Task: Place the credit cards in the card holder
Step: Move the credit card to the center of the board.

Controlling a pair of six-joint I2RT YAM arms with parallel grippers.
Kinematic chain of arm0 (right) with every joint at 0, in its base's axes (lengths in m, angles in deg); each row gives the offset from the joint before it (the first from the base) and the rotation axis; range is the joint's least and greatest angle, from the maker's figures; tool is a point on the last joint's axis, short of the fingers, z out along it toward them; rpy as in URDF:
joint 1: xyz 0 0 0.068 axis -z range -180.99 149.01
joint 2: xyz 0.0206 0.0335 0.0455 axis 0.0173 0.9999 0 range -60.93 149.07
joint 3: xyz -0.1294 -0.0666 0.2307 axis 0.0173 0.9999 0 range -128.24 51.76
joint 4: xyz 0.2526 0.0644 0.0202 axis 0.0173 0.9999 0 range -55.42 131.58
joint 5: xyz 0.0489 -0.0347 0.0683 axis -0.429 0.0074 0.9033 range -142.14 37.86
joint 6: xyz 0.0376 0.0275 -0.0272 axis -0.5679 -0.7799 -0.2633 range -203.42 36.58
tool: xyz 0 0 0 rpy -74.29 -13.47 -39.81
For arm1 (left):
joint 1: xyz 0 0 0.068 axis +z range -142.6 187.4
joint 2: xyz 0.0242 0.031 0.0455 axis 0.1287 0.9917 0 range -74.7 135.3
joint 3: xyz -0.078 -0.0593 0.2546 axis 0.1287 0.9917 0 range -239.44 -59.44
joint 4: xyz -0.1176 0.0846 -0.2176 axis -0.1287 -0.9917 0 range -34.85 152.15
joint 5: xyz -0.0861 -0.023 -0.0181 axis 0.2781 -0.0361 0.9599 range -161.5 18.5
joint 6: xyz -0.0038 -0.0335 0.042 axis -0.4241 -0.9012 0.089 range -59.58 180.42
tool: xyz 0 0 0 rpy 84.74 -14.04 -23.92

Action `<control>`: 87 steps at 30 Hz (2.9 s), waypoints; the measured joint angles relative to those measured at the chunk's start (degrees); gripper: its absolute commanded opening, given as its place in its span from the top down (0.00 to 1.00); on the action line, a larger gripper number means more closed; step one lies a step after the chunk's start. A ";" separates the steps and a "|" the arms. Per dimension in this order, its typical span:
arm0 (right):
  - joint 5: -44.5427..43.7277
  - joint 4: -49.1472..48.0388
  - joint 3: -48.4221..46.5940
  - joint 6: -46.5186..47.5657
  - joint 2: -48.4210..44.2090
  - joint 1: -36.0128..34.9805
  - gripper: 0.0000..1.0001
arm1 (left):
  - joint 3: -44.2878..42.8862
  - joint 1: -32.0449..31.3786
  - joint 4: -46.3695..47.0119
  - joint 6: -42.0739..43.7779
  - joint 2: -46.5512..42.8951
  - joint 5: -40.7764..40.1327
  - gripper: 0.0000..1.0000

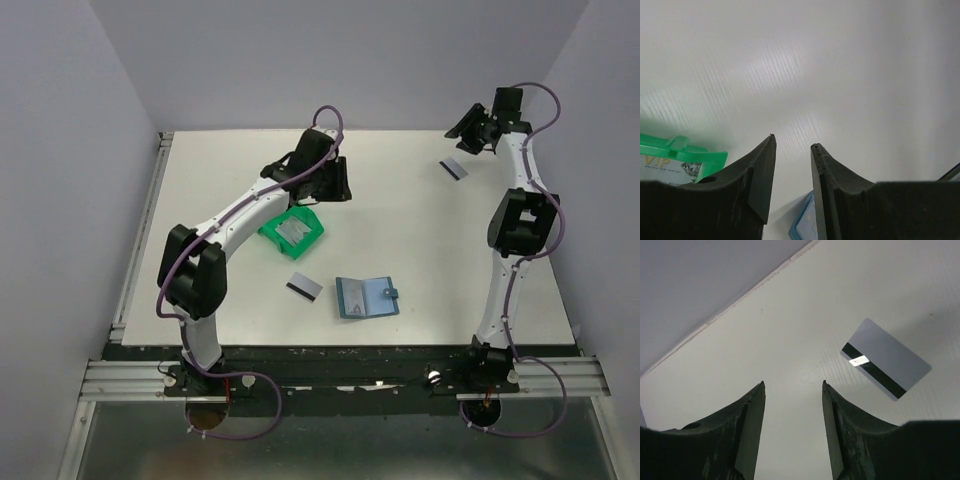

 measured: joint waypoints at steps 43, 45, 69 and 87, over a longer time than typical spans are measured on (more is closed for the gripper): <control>16.39 -5.29 -10.38 -7.85 17.53 8.35 0.14 | 6.45 7.39 0.02 1.46 2.19 5.53 0.53; 16.98 -7.48 -8.57 -9.11 17.57 8.28 0.00 | 6.80 7.41 0.15 1.44 2.19 5.70 0.53; 8.83 -7.52 -8.81 -13.86 17.75 6.36 0.00 | 8.33 8.74 1.25 1.46 2.19 7.50 0.53; 15.82 1.14 -11.17 -13.66 18.16 5.25 0.00 | 10.54 10.54 2.86 1.53 2.16 9.09 0.53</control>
